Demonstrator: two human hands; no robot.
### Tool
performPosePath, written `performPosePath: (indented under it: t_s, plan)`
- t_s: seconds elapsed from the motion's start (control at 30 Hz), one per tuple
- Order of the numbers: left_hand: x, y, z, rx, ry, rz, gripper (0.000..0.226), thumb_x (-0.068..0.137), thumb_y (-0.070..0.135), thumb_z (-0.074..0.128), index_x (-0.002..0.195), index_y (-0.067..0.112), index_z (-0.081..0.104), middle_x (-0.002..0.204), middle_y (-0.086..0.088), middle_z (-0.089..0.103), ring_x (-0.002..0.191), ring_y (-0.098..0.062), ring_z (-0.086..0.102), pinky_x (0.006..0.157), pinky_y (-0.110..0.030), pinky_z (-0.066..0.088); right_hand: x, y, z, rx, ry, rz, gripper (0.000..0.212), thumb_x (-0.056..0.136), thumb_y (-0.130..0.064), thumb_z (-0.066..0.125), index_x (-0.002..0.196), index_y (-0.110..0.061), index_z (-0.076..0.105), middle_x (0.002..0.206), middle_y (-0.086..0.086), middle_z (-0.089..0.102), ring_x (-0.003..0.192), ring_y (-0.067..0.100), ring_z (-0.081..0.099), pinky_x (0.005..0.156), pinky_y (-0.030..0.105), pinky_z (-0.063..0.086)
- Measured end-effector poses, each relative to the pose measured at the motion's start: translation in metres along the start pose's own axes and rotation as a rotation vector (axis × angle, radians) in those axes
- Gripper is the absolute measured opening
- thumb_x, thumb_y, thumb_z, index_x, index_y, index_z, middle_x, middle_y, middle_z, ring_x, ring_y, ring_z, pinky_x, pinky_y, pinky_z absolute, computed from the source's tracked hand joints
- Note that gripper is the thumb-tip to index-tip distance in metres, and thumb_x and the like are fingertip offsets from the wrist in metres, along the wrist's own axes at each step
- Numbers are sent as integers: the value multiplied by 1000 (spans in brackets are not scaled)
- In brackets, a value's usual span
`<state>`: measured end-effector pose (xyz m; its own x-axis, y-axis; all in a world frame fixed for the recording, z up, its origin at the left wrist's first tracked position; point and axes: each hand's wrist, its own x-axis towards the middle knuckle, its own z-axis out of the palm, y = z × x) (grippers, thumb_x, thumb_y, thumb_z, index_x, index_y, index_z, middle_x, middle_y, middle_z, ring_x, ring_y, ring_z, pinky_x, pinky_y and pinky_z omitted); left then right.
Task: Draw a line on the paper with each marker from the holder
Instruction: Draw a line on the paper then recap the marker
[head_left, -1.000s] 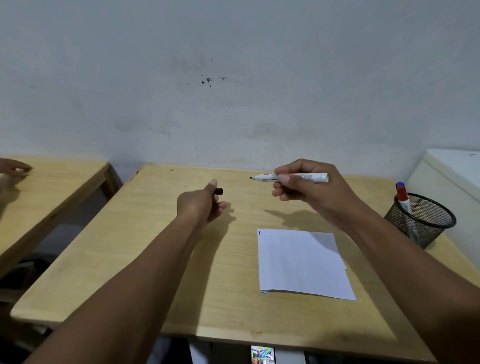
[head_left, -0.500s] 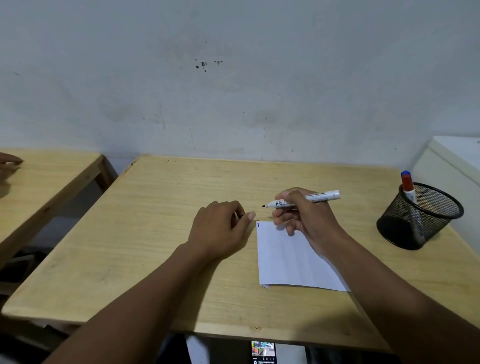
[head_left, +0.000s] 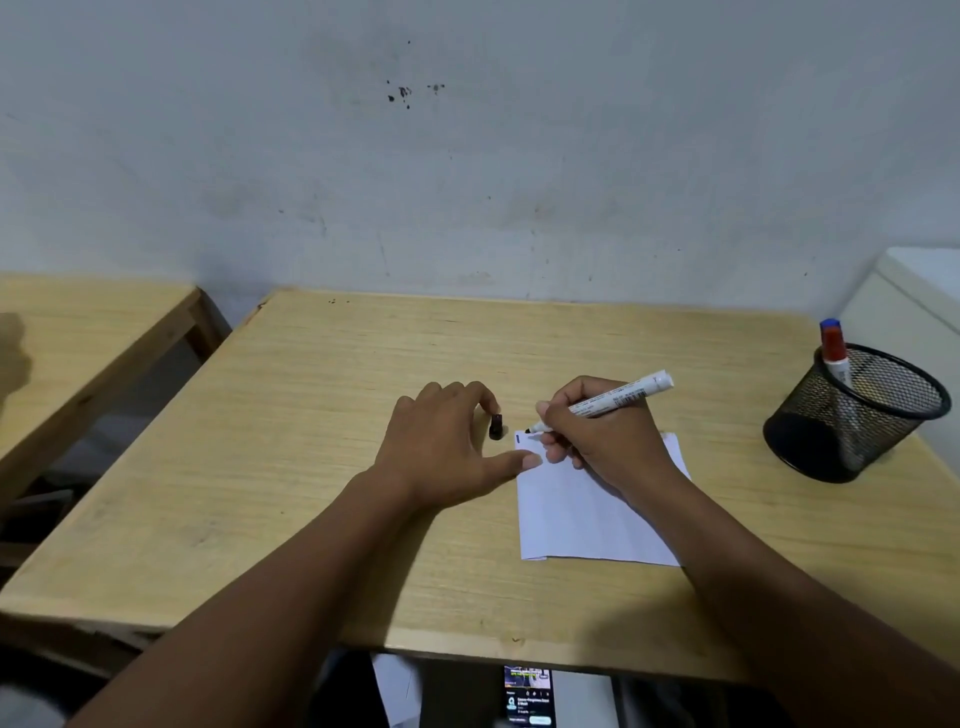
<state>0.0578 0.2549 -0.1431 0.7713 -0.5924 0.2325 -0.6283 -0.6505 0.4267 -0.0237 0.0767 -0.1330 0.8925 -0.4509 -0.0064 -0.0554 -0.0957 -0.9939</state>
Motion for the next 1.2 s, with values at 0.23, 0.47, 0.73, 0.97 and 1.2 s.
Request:
performPosePath:
  t_s: [0.23, 0.47, 0.73, 0.97, 1.2]
  plan:
    - [0, 1, -2, 6, -22, 4, 61, 63, 88, 58, 96, 37, 56, 87, 19, 60, 93, -12, 54, 93, -44, 44, -1, 4, 2, -56, -26, -54, 17, 81, -9, 80, 74, 1, 68, 70, 23, 73, 54, 26, 68, 57, 35, 57]
    - [-1, 2, -3, -4, -43, -15, 60, 63, 89, 58, 94, 37, 56, 84, 19, 58, 92, -12, 54, 92, -43, 44, -1, 1, 3, -86, -60, -32, 14, 79, -2, 76, 72, 4, 65, 60, 15, 68, 53, 26, 65, 59, 42, 58]
    - [10, -8, -17, -333, -99, -147, 24, 79, 51, 70, 81, 28, 73, 69, 8, 74, 68, -7, 69, 72, -35, 57, 12, -51, -21, 157, 203, 60, 13, 90, -20, 71, 82, -10, 67, 55, 6, 62, 35, 10, 47, 36, 19, 32]
    - [58, 41, -65, -834, 5, -205, 17, 91, 21, 74, 93, 5, 75, 79, -3, 76, 60, -10, 63, 59, -17, 48, 14, -129, -88, 211, -27, 37, 16, 95, -26, 66, 92, -11, 69, 72, 10, 72, 57, 17, 65, 52, 24, 44]
    - [94, 123, -67, -1238, -175, -177, 23, 97, 23, 67, 112, 6, 72, 87, -1, 76, 66, -14, 65, 65, -28, 41, -4, -148, -139, 285, 84, 3, 18, 92, -17, 57, 92, -3, 69, 77, 17, 74, 57, 19, 67, 54, 25, 48]
